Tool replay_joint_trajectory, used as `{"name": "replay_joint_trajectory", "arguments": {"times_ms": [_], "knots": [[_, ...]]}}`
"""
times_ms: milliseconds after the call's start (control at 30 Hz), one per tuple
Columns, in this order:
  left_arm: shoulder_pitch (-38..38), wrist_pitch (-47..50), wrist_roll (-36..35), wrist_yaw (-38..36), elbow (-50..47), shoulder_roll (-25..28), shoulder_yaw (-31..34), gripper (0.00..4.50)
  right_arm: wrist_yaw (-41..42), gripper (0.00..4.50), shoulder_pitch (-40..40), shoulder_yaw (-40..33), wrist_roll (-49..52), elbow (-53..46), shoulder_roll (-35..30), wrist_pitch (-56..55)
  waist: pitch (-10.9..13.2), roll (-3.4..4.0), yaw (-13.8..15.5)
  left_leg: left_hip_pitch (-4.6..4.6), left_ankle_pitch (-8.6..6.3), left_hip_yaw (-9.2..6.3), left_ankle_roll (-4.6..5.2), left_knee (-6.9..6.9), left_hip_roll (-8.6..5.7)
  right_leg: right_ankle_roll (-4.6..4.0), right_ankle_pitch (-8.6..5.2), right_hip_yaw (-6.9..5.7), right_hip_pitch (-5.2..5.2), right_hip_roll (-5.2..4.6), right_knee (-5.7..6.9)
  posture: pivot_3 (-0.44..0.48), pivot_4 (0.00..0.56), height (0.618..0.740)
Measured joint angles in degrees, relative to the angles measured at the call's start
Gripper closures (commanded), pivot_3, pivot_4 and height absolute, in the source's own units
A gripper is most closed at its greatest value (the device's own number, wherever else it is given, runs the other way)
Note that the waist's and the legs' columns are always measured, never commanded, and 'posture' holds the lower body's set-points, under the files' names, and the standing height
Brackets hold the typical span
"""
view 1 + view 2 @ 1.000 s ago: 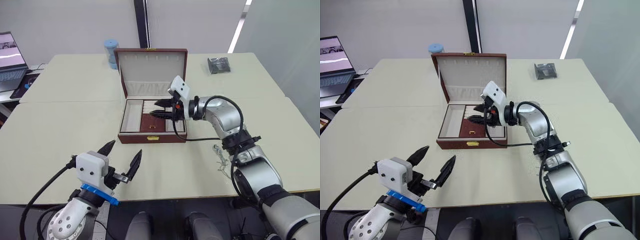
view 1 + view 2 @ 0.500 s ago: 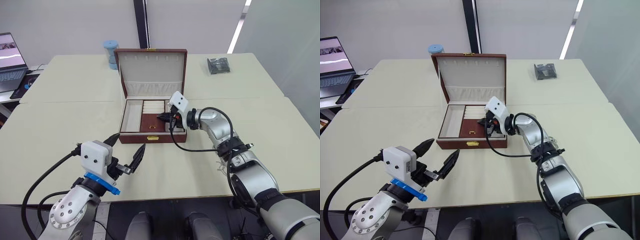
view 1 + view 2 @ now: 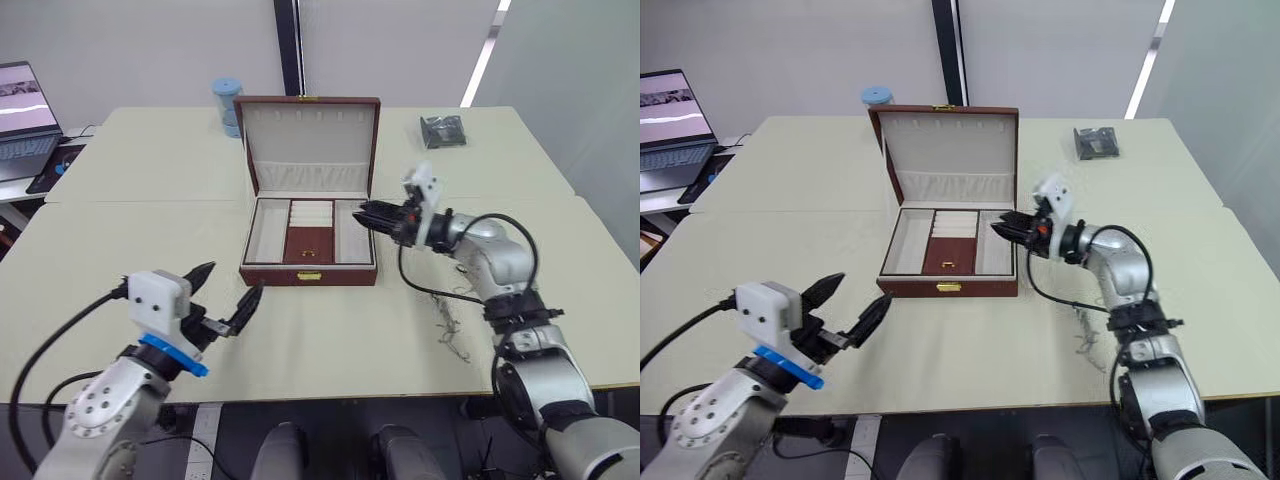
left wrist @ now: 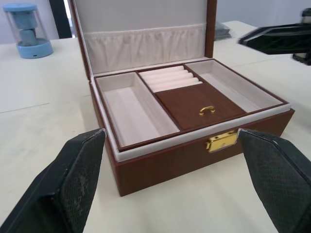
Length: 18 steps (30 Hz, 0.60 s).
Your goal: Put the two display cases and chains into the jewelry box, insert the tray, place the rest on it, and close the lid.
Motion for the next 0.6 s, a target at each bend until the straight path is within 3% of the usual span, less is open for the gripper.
{"name": "replay_joint_trajectory", "arguments": {"times_ms": [200,267,333,600], "knots": [[-3.64,-2.62,0.46,-7.53,14.15,6.69,2.55,0.00,1.12,0.04,13.85,-4.08,0.62,-8.90,-9.93,0.03,0.00,-0.01,-0.20,-0.01,0.00,0.07,0.00,-0.02,0.02,0.00,0.00,0.06,0.00,0.04,-0.09,0.000,0.150,0.740],[-2.98,-3.89,1.26,-7.61,16.17,7.56,5.21,0.00,0.97,0.01,19.81,-7.13,0.75,-10.62,-12.71,-1.27,0.00,-0.01,-0.50,0.00,-0.01,0.13,0.00,-0.05,0.08,0.00,0.00,0.13,0.00,0.04,-0.16,0.000,0.150,0.740],[-2.39,-2.42,2.97,-1.65,17.01,6.47,10.03,0.00,0.33,0.01,24.53,-10.28,1.24,-11.37,-14.03,-2.06,0.00,-0.02,-0.74,0.02,-0.01,0.11,0.01,-0.06,0.12,0.01,0.00,0.16,0.00,0.06,-0.16,0.000,0.150,0.740],[0.58,2.12,4.73,5.76,19.15,5.92,17.57,0.00,-0.68,0.01,34.76,-16.79,2.36,-13.33,-15.63,-5.25,-0.03,-0.08,-0.33,0.07,-0.01,0.08,0.01,-0.04,0.05,0.02,0.01,0.10,0.09,0.02,-0.14,0.000,0.150,0.740]]}}
